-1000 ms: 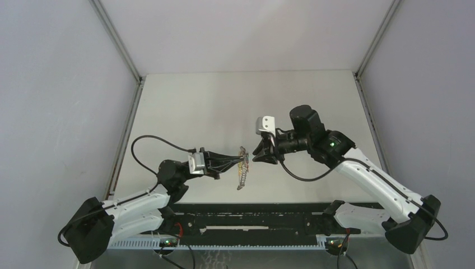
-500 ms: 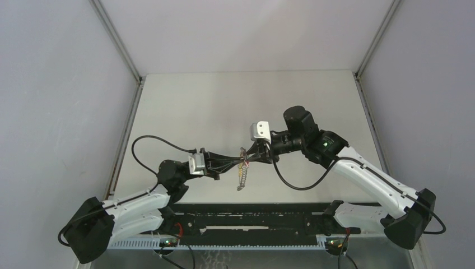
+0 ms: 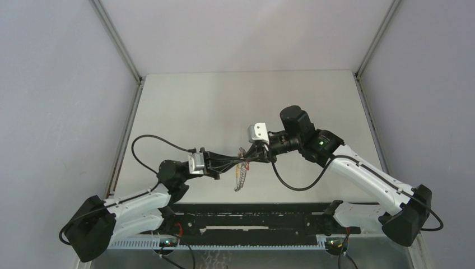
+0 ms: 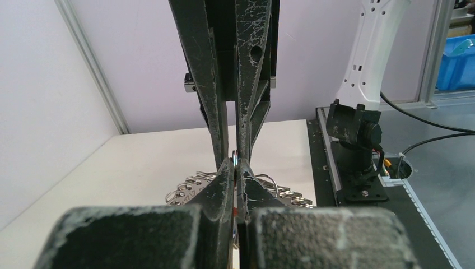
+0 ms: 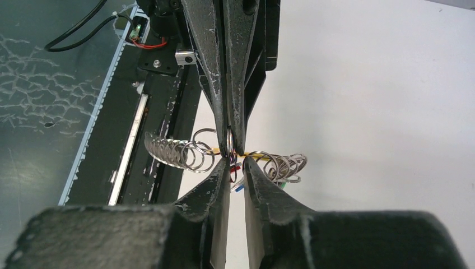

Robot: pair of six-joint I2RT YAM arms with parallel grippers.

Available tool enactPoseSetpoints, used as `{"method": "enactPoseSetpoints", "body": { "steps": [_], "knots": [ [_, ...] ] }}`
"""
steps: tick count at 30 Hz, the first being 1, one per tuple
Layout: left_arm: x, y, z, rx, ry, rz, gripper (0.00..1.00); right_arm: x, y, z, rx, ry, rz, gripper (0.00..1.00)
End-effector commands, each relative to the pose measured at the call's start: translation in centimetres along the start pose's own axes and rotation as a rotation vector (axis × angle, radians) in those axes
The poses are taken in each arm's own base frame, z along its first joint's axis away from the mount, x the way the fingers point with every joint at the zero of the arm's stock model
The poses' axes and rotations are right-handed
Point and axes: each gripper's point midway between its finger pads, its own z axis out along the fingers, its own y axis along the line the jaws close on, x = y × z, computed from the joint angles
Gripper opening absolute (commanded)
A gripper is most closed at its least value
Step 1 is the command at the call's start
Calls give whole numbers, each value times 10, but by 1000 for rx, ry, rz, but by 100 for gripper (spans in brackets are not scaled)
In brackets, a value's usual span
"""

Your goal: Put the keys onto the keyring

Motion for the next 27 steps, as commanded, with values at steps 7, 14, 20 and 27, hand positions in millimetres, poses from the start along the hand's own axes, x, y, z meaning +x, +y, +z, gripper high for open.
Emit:
{"method": "enactPoseSetpoints", "body": {
  "steps": [7, 14, 20, 27],
  "knots": [
    [-7, 4, 1, -17, -32, 16, 0, -12, 6, 0, -25, -39, -47, 0],
    [15, 11, -5, -67, 72, 3, 29, -5, 3, -14, 54, 47, -7, 0],
    [28, 17, -17, -116, 199, 26, 43, 23, -3, -20, 106, 321, 104, 0],
    [31, 14, -18, -104, 210, 12, 45, 42, -11, -23, 146, 597, 163, 0]
  ]
}}
